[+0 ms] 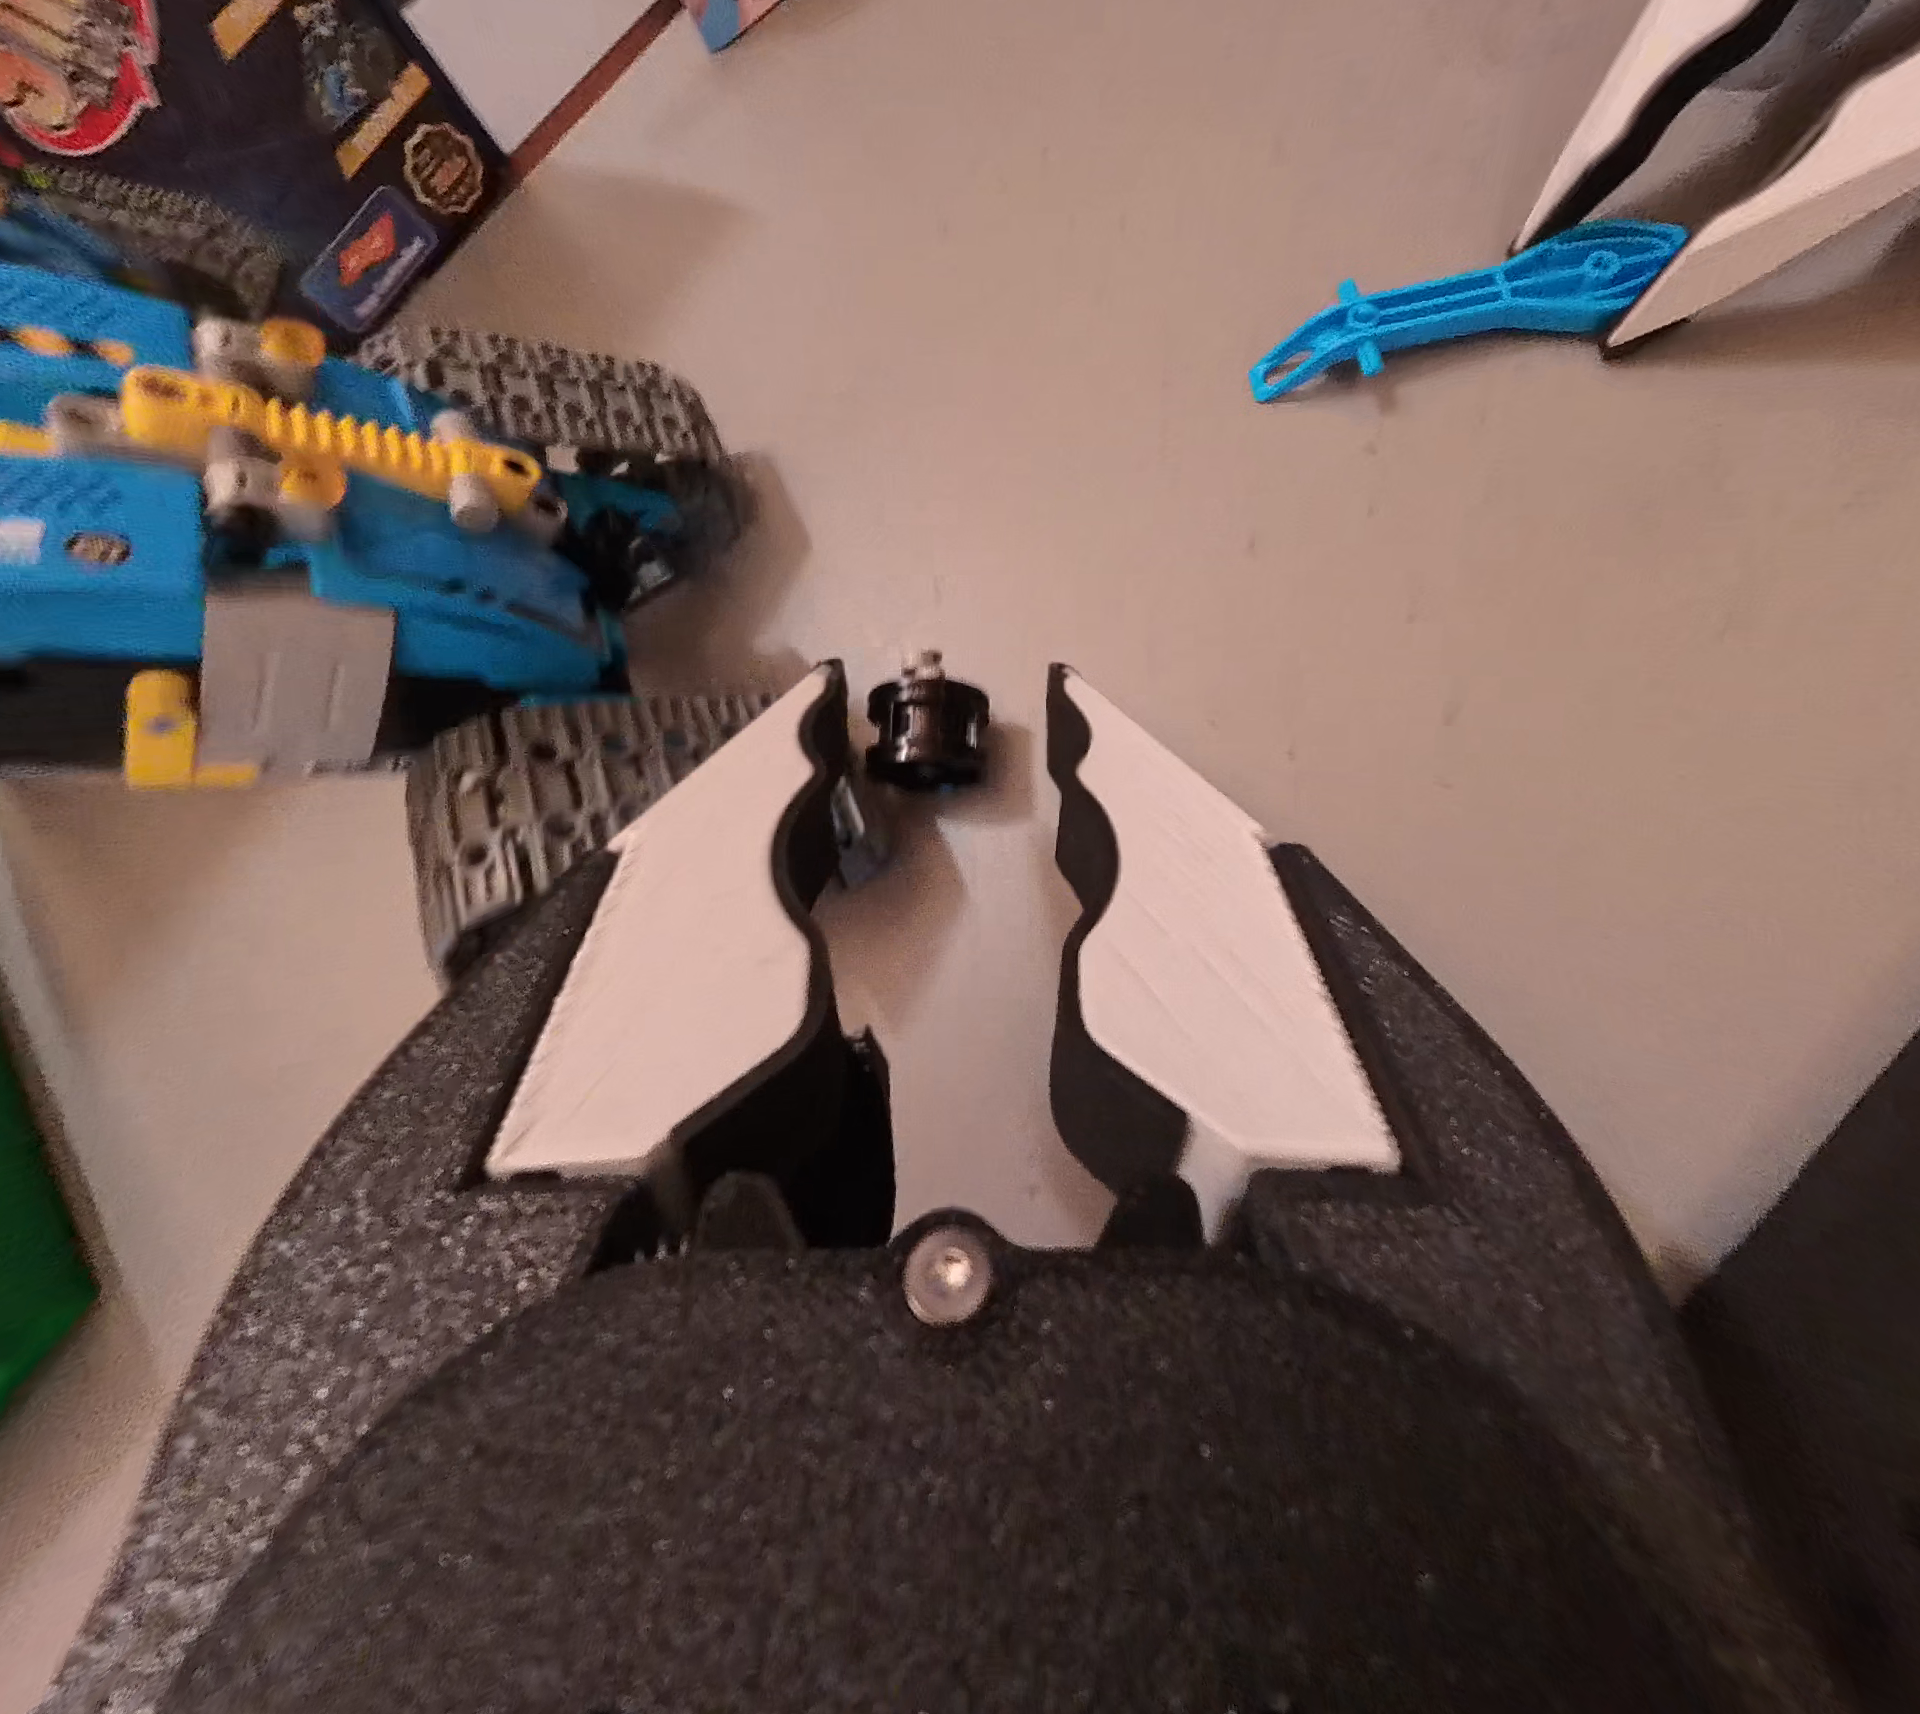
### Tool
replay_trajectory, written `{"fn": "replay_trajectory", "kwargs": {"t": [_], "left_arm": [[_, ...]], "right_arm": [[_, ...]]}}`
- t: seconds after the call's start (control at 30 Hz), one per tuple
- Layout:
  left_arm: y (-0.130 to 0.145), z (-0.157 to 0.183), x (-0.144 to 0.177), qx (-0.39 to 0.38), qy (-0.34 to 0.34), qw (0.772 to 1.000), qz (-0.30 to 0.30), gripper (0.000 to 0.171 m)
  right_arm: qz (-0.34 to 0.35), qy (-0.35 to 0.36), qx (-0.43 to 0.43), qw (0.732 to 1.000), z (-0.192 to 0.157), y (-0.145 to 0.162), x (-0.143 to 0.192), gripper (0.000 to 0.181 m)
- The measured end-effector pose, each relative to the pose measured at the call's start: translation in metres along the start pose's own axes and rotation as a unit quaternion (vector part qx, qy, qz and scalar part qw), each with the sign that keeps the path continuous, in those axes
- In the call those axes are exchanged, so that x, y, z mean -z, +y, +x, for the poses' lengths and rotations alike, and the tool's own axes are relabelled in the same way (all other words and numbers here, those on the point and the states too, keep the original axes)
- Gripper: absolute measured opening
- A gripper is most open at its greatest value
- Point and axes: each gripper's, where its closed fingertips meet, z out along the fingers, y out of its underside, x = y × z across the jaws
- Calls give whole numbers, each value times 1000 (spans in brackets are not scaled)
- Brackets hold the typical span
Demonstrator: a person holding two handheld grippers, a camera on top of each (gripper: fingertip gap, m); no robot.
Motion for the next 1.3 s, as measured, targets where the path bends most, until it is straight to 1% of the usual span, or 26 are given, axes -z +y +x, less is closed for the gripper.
{"fn": "replay_trajectory", "kwargs": {"t": [0.07, 0.1, 0.17, 0.27, 0.37, 0.47, 0.53, 0.6, 0.67, 0.73, 0.8, 0.9, 0.93, 0.97, 1.03, 1.1, 1.17, 1.23, 1.3], "left_arm": [[6, 4, -14, -20, 19, 999, -45, 37], [11, 2, -20, -34, 15, 997, -67, 37], [18, 0, -27, -54, 3, 995, -89, 37], [22, -8, -30, -59, -21, 994, -91, 35], [31, -7, -33, -58, -22, 993, -103, 29], [31, -2, -30, -62, -24, 993, -100, 28], [23, 16, -24, -49, 6, 996, -68, 28], [11, 44, -13, -13, 64, 998, -14, 28], [-7, 78, 5, 35, 149, 986, 61, 28], [-20, 98, 25, 66, 208, 967, 131, 28], [-27, 106, 38, 72, 234, 953, 179, 28], [-36, 100, 49, 85, 241, 940, 227, 28], [-37, 100, 51, 93, 249, 935, 234, 28], [-37, 100, 51, 96, 254, 934, 233, 28], [-36, 104, 50, 91, 261, 933, 230, 28], [-35, 109, 47, 77, 263, 936, 222, 28], [-33, 115, 44, 62, 265, 939, 211, 28], [-31, 118, 42, 53, 264, 941, 204, 28], [-31, 118, 42, 50, 263, 942, 203, 28]], "right_arm": [[1, -19, 0, 1000, -4, 5, 4, 26], [1, -14, -4, 1000, -3, 7, 6, 26], [-2, -4, -8, 1000, 1, 10, 10, 26], [1, -4, -5, 1000, 2, 9, 10, 26], [3, -30, -14, 999, -7, 7, 8, 29], [-1, -29, -6, 1000, -9, 8, 7, 27], [2, -75, -9, 997, -24, 7, 8, 27], [0, -124, -7, 992, -41, 7, 10, 27], [7, -171, 16, 985, -61, 5, 15, 27], [17, -194, 25, 980, -73, 0, 18, 27], [15, -211, 35, 977, -81, 1, 18, 27], [6, -198, 50, 979, -79, 7, 14, 27], [10, -186, 50, 981, -76, 4, 13, 29], [21, -182, 45, 982, -74, -1, 13, 36], [65, -180, 28, 981, -71, -21, 19, 37], [128, -178, -4, 976, -67, -51, 25, 26], [180, -200, -27, 963, -75, -77, 29, 18], [196, -220, -29, 955, -87, -91, 26, 10], [188, -226, -32, 955, -92, -94, 19, 4]]}}
